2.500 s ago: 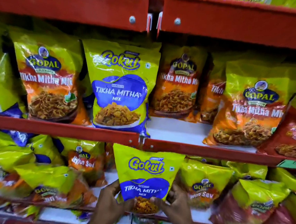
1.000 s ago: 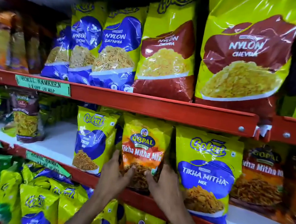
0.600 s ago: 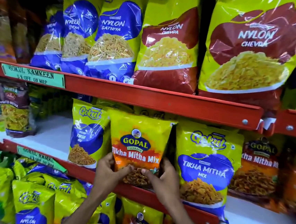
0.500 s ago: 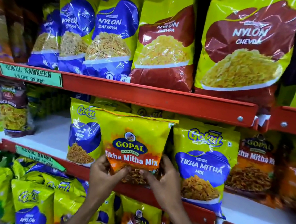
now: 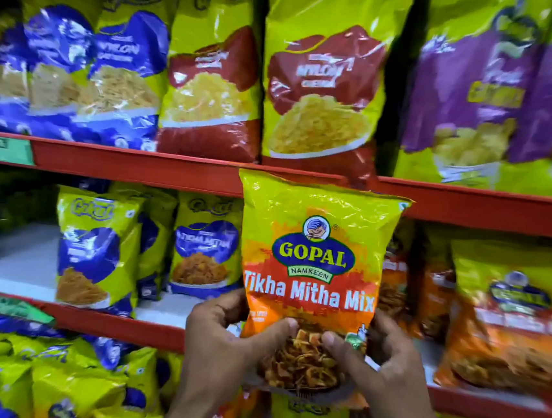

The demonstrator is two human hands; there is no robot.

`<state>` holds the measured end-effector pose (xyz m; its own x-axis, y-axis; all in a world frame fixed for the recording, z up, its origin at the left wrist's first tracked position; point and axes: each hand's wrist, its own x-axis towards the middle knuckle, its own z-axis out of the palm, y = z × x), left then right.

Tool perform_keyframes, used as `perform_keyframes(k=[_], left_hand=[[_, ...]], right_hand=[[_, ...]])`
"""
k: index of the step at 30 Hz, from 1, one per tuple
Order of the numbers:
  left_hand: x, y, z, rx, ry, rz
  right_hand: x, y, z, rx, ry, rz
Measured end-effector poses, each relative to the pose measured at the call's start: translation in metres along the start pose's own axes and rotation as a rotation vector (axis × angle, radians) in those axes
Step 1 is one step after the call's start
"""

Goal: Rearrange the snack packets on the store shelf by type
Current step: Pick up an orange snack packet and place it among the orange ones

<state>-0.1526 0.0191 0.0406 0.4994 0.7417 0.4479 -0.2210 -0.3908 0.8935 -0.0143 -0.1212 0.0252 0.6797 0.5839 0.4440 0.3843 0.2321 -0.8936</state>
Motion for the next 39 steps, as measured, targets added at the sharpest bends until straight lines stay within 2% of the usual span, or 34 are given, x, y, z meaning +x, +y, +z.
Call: perform_keyframes(k=[8, 15, 23, 30, 35, 39], left_hand=[[-0.009, -0.032, 0.084, -0.023, -0.088, -0.140], [0.035, -0.046, 0.155, 0.043, -0.088, -0.169], [0.054, -0.089, 0.183, 0.158, -0.094, -0.178], [0.050, -0.080, 0.187, 0.124, -0.117, -0.209], [0.048, -0.083, 0.183, 0.214, -0.143, -0.144], [0.053, -0.058, 0.173, 0.335, -0.020, 0.063]], right_hand=[[-0.003, 0.051, -0.070, -0.047, 0.089, 0.126], [0.053, 0.081, -0.109, -0.126, 0.183, 0.112], [0.081, 0.122, -0.114, -0.205, 0.174, 0.141], [0.074, 0.129, -0.114, -0.267, 0.226, 0.120], [0.071, 0.121, -0.114, -0.362, 0.187, 0.148], [0.062, 0.090, -0.111, -0.572, 0.319, 0.006]])
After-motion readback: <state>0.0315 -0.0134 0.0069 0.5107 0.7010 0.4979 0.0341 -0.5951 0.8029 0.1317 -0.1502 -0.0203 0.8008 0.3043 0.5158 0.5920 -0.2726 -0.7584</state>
